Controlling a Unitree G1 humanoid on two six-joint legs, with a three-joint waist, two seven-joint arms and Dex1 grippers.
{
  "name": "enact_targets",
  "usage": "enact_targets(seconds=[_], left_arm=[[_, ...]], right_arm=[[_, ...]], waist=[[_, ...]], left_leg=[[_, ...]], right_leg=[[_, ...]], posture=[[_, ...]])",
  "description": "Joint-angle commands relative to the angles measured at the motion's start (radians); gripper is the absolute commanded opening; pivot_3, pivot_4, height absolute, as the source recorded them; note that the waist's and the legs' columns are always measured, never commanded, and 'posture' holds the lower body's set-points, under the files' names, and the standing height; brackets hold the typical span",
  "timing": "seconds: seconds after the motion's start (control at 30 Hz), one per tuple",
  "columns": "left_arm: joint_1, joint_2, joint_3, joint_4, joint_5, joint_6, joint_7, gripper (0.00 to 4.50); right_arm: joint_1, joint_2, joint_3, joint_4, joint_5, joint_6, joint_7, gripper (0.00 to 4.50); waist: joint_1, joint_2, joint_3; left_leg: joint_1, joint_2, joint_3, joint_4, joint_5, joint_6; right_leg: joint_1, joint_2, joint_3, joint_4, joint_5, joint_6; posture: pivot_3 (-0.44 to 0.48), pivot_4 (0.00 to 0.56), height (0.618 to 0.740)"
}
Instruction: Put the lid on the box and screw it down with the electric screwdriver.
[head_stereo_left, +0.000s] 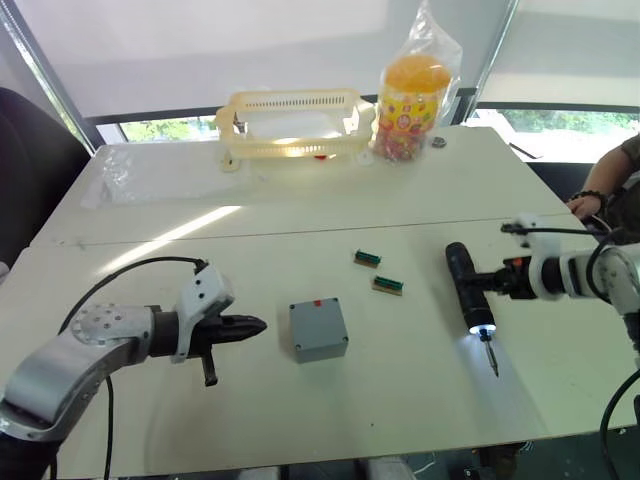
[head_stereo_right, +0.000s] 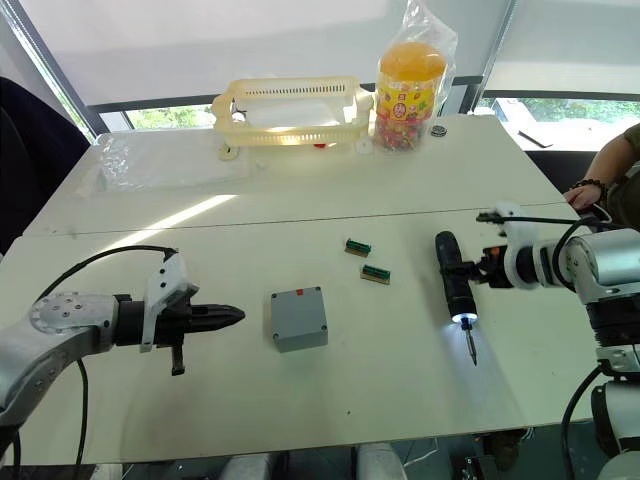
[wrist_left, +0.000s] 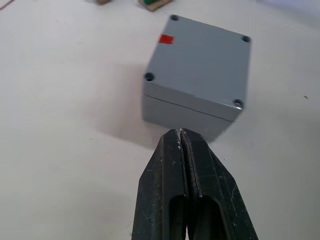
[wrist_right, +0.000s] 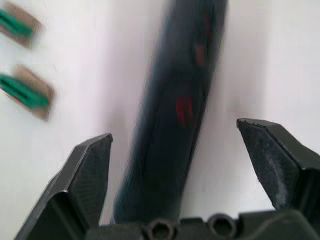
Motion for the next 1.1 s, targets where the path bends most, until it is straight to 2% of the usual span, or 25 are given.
enact_targets(seconds=[0.03, 0.17, 0.3, 0.47, 0.6, 0.83, 1.1], left_arm=[[0.010, -0.045, -0.030, 0.010, 0.036, -0.038, 0.037, 0.00], [0.002, -0.105, -0.099, 0.052, 0.108, -0.074, 0.085, 0.00], [-0.021, -0.157, -0.157, 0.081, 0.172, -0.100, 0.125, 0.00], [-0.034, -0.167, -0.187, 0.100, 0.202, -0.110, 0.112, 0.00], [-0.057, -0.178, -0.212, 0.123, 0.208, -0.125, 0.087, 0.00], [-0.161, -0.230, -0.278, 0.230, 0.268, -0.195, 0.044, 0.00], [-0.312, -0.320, -0.343, 0.456, 0.360, -0.350, -0.025, 0.00]], right_arm=[[0.089, 0.016, -0.115, -0.272, 0.089, -0.101, 0.114, 4.43], [0.311, 0.066, -0.145, -0.609, 0.197, -0.095, 0.138, 4.43], [0.462, 0.114, -0.056, -0.764, 0.124, -0.178, 0.105, 4.43], [0.505, 0.189, 0.080, -0.767, 0.019, -0.263, 0.068, 4.43], [0.492, 0.250, 0.139, -0.745, -0.016, -0.270, 0.050, 4.43], [0.492, 0.308, 0.162, -0.769, 0.001, -0.226, 0.032, 4.43], [0.510, 0.382, 0.152, -0.829, 0.036, -0.145, -0.065, 4.43]], waist=[[0.001, 0.000, 0.000], [0.013, -0.001, -0.001], [0.028, -0.001, -0.001], [0.028, -0.004, -0.002], [0.028, -0.004, -0.002], [0.030, -0.004, -0.002], [0.029, -0.004, -0.003]], left_leg=[[0.000, 0.000, -0.001, 0.000, 0.000, 0.000], [0.002, 0.001, -0.003, 0.000, -0.001, 0.001], [0.005, 0.000, -0.003, 0.002, -0.001, 0.001], [0.008, 0.000, -0.002, 0.003, 0.001, -0.001], [0.008, 0.000, -0.003, 0.003, 0.001, -0.002], [0.008, 0.000, -0.003, 0.003, 0.001, -0.002], [0.008, 0.000, -0.004, 0.003, 0.001, -0.002]], right_leg=[[0.000, 0.000, 0.000, 0.000, 0.000, 0.000], [0.003, 0.001, -0.002, 0.001, 0.000, 0.000], [0.006, 0.000, -0.001, 0.001, 0.000, 0.000], [0.011, 0.000, -0.001, -0.001, -0.001, -0.005], [0.010, 0.001, -0.001, 0.000, 0.001, -0.002], [0.011, 0.001, -0.002, 0.000, 0.001, -0.001], [0.011, 0.001, -0.002, 0.000, 0.002, -0.001]], posture=[[0.000, 0.150, 0.740], [0.000, 0.150, 0.740], [0.000, 0.150, 0.740], [0.000, 0.150, 0.740], [0.000, 0.150, 0.740], [0.000, 0.150, 0.740], [0.000, 0.150, 0.740]])
